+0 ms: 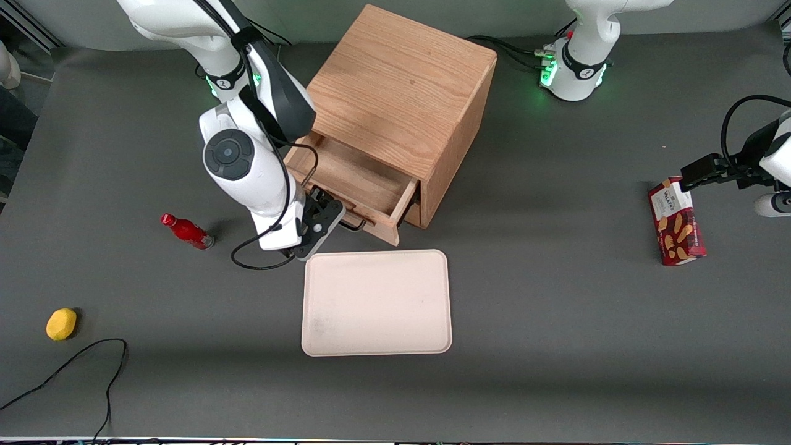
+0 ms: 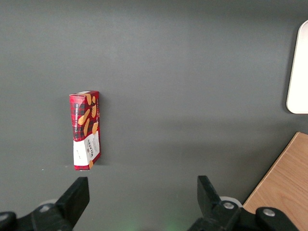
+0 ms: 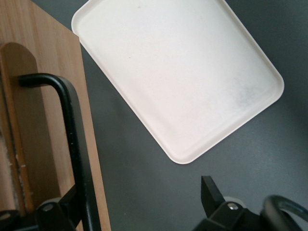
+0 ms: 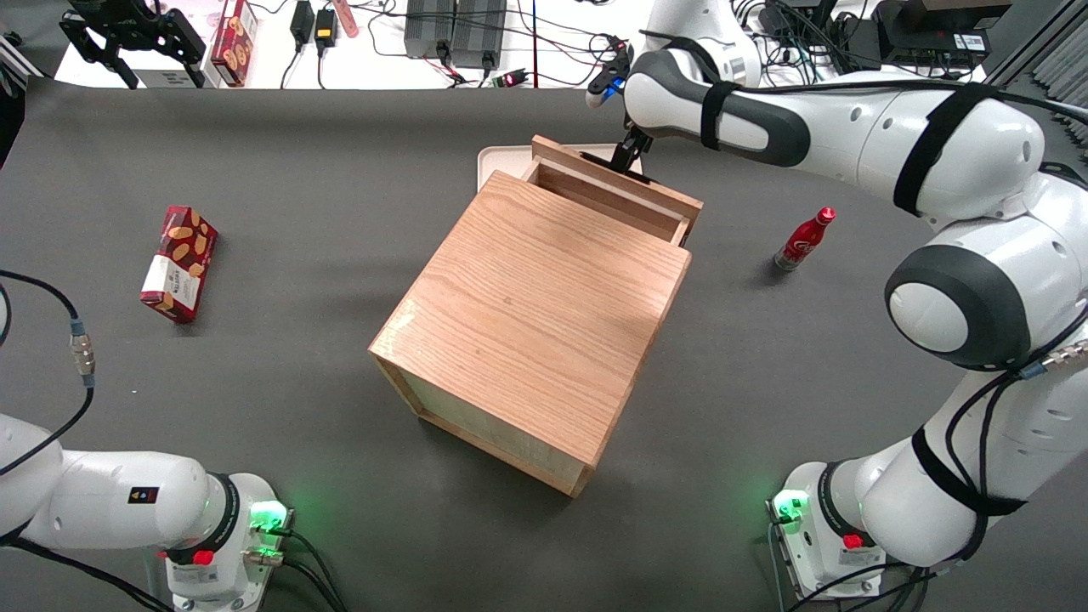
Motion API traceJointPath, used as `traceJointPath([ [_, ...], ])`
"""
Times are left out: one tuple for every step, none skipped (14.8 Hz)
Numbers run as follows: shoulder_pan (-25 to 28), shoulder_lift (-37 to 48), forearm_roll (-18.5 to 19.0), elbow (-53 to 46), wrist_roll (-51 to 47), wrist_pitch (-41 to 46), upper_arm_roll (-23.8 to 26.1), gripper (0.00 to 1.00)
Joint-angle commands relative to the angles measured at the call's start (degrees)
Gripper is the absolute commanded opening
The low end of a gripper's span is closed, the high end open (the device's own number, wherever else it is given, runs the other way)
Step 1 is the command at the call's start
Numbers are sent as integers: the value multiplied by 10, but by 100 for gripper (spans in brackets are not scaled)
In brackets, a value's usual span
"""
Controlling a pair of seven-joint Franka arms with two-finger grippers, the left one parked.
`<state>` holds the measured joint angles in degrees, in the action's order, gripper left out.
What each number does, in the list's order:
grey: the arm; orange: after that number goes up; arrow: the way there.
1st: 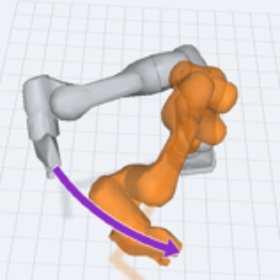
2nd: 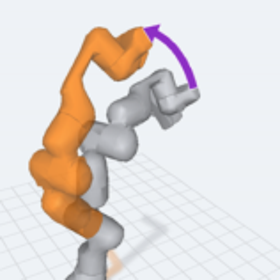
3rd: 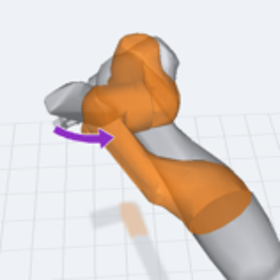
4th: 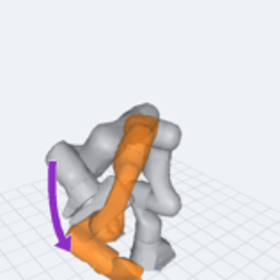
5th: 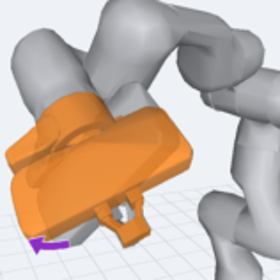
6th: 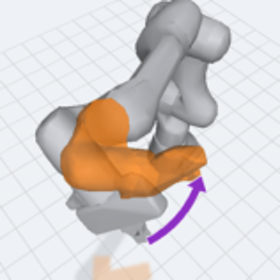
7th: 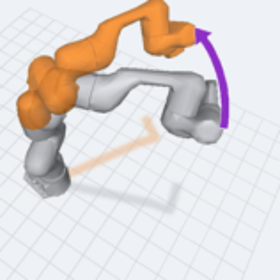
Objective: Open upper drawer
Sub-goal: 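Pull the upper drawer outward by its handle with the right gripper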
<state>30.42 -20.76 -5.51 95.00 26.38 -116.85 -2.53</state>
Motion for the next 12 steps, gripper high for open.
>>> traceJointPath([
  [-14,-15,2,-25,9,13,2,100],
  [-16,-16,2,-29,9,13,2,100],
  [-19,-20,2,-33,9,13,2,100],
  [-19,-26,2,-39,9,13,2,100],
  [-24,-34,2,-49,10,14,2,100],
  [-26,-37,2,-55,10,18,2,100],
  [-26,-43,2,-63,10,25,2,100],
  [-26,-45,2,-72,10,29,2,100],
  [-28,-49,2,-75,10,33,2,100],
  [-32,-49,0,-76,9,33,2,100],
  [-34,-50,0,-76,8,34,2,100],
  [-34,-50,0,-76,8,33,2,100],
])
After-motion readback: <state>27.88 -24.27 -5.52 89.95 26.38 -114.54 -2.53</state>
